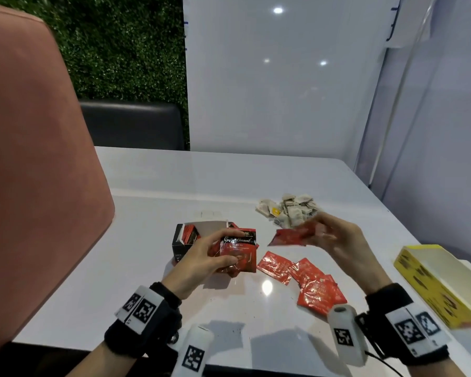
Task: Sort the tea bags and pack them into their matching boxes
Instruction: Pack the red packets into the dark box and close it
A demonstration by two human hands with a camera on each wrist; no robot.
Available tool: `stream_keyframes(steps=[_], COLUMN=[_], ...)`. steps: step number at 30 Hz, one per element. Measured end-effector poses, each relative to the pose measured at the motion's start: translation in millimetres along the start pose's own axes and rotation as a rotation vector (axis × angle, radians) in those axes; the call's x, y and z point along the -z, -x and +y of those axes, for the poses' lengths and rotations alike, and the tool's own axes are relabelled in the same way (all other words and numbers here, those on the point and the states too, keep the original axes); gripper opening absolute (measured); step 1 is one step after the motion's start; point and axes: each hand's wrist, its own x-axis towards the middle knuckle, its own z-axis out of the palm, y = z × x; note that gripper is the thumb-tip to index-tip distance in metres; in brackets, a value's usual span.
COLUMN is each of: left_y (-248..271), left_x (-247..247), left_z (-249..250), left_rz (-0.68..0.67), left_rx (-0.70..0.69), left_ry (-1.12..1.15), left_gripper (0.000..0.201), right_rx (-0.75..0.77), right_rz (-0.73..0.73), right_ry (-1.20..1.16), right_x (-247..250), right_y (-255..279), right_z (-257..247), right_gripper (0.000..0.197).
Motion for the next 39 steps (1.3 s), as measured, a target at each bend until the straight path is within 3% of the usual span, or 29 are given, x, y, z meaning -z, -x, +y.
stream_keyframes(steps=[3, 8, 12, 16, 19, 22, 26, 30, 35, 37, 39], left_y=[-4, -8, -6, -3, -3, -4, -4, -8, -15, -15, -14], left_x=[-10, -17, -15, -16, -18, -15, -9, -6, -19, -23, -24], left_z=[-2, -7, -5, 2, 1, -4, -6, -7, -8, -7, -5], left_rz=[0.039, 0.021, -0.038, -0.088, -0.114, -0.086, 0.051, 0.193, 0.251, 0.279, 0.306], left_rx=[0.019, 0.092, 0.159, 0.245, 0.217, 0.173, 0.12, 0.056, -0.015, -0.04, -0.053], left_ry=[-0.055, 0.003, 0.17, 0.388, 0.296, 0.214, 0.184, 0.08, -0.13, -0.164, -0.173], left_gripper=[0.026, 0.025, 0.023, 0.035, 0.032, 0.038, 0.026, 0.024, 0.023, 0.024, 0.021], right_rx=[-0.142, -0.252, -0.093, 0.004, -0.001, 0.053, 0.036, -0.225, -0.483, -0.43, -0.278], right_rz=[-0.097, -0.16, -0.101, -0.154, -0.202, -0.161, -0.089, 0.055, -0.015, 0.083, 0.233], right_ry=[-0.169, -0.342, -0.415, -0.334, -0.26, -0.22, -0.192, -0.291, -0.574, -0.446, -0.093], right_x=[-5, -18, -23, -29, -33, -31, -21, -19, -57, -71, -75], right_y=[-3, -4, 1, 3, 2, 1, 2, 3, 11, 12, 11], right_z=[-9, -14, -12, -7, -2, -2, -2, -10, -29, -25, -22], right_gripper=[0.03, 0.034, 0.018, 0.02, 0.021, 0.024, 0.018, 0.033, 0.017, 0.014, 0.008])
